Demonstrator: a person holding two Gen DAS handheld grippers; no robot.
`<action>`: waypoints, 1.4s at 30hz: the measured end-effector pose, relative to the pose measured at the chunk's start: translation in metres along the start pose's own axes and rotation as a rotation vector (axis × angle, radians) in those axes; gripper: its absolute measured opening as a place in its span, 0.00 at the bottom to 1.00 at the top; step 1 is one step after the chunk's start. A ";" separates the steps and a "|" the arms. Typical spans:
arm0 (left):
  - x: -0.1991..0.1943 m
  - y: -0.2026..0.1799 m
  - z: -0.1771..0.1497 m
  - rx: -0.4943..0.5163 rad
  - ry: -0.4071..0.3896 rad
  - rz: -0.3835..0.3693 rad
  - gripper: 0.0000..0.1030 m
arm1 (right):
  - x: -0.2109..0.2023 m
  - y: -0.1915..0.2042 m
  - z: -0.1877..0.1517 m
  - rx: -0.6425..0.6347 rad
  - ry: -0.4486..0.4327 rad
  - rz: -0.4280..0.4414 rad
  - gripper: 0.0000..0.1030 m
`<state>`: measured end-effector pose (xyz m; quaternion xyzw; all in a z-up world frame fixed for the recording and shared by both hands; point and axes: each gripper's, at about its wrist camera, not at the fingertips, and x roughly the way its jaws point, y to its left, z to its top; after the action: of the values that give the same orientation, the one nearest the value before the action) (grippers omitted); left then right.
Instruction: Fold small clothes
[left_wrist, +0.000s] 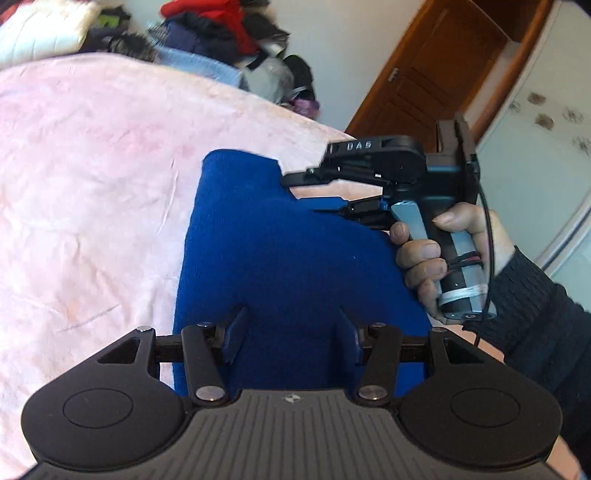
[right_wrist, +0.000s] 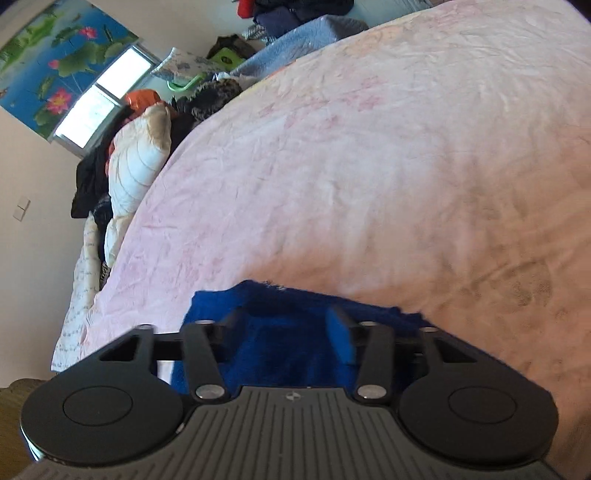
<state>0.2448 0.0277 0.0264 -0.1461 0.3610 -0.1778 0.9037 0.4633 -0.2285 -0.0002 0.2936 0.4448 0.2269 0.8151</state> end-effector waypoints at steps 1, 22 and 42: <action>-0.002 0.002 -0.001 0.006 -0.003 -0.002 0.51 | -0.003 -0.008 -0.003 0.043 -0.003 0.011 0.19; 0.021 -0.052 -0.009 0.242 -0.001 0.101 0.51 | 0.057 0.074 0.004 -0.233 0.097 -0.014 0.46; -0.004 0.067 -0.013 -0.489 0.214 -0.297 0.54 | -0.124 -0.071 -0.048 0.040 -0.059 -0.041 0.73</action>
<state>0.2475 0.0871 -0.0070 -0.3909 0.4610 -0.2301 0.7627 0.3676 -0.3443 0.0038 0.3070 0.4309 0.1924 0.8265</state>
